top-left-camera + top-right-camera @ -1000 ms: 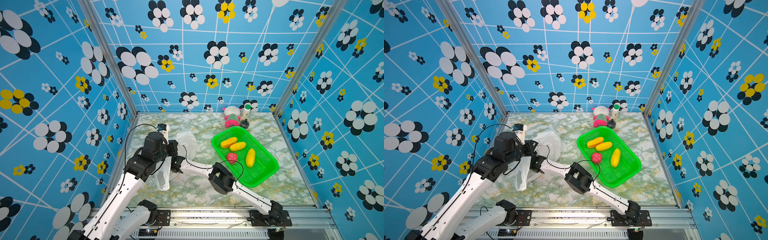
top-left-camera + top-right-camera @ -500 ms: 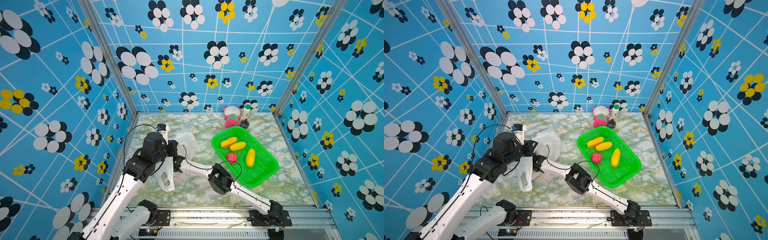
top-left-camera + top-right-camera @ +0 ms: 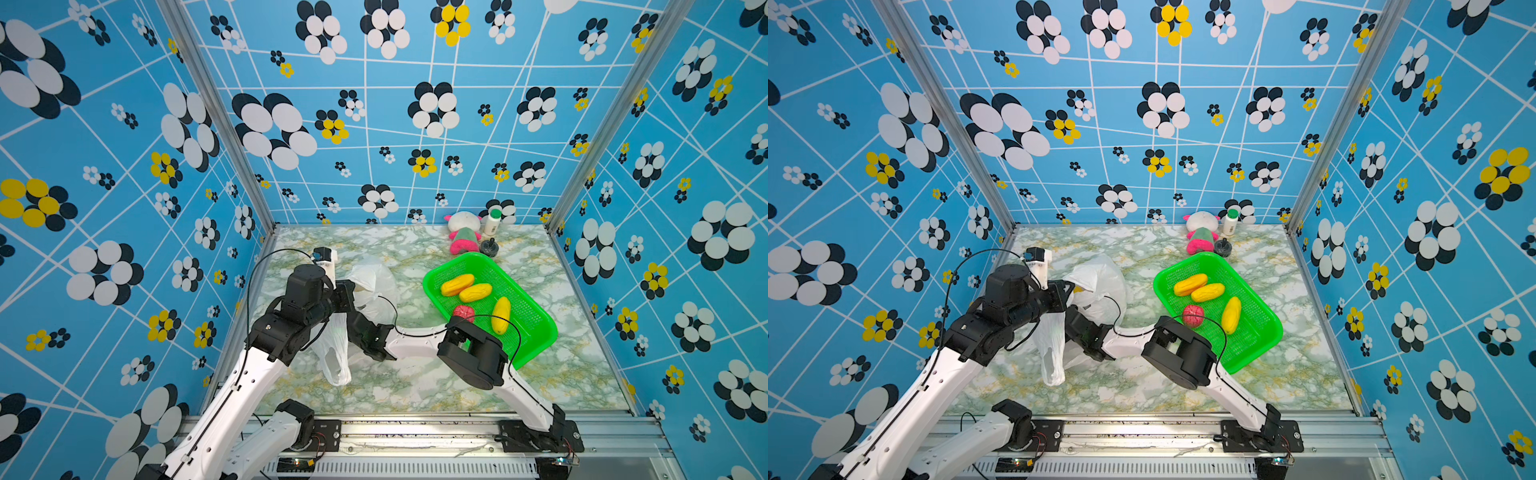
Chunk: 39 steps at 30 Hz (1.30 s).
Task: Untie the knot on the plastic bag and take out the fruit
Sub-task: 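Lift the pale pear out of the bag toward the green basket, then lower the pale pear into the green basket and open the right gripper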
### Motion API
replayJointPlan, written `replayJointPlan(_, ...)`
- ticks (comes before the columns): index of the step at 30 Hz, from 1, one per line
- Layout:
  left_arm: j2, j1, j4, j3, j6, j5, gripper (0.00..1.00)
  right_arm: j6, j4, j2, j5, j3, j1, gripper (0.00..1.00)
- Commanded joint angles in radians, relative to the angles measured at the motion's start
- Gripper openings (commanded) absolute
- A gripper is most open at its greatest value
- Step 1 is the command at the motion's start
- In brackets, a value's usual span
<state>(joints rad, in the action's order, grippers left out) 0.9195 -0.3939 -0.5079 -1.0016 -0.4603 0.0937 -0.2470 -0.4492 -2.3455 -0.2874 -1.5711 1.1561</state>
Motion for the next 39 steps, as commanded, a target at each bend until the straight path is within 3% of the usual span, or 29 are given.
replayJointPlan(1, -0.014, 0.004, 0.028, 0.020, 0.009, -0.003, 0.00, -0.008, -0.138, 0.110, -0.025, 0.134, 0.023, 0.43)
replayJointPlan(9, -0.013, 0.004, 0.042, 0.028, 0.010, 0.011, 0.00, 0.004, -0.342, 0.453, -0.032, 0.551, 0.089, 0.42)
replayJointPlan(17, -0.029, 0.004, 0.065, 0.064, 0.006, 0.011, 0.00, 0.031, -0.350, 0.822, -0.073, 0.861, 0.123, 0.40)
replayJointPlan(22, -0.021, 0.003, 0.060, 0.058, 0.008, 0.015, 0.00, 0.057, -0.228, 1.099, -0.175, 1.001, 0.126, 0.40)
replayJointPlan(28, -0.036, 0.003, 0.077, 0.090, -0.001, 0.023, 0.00, 0.090, 0.005, 1.420, -0.393, 1.075, 0.094, 0.39)
replayJointPlan(39, -0.026, 0.003, 0.098, 0.103, -0.005, 0.035, 0.00, -0.075, 0.468, 1.761, -0.541, 1.076, -0.177, 0.37)
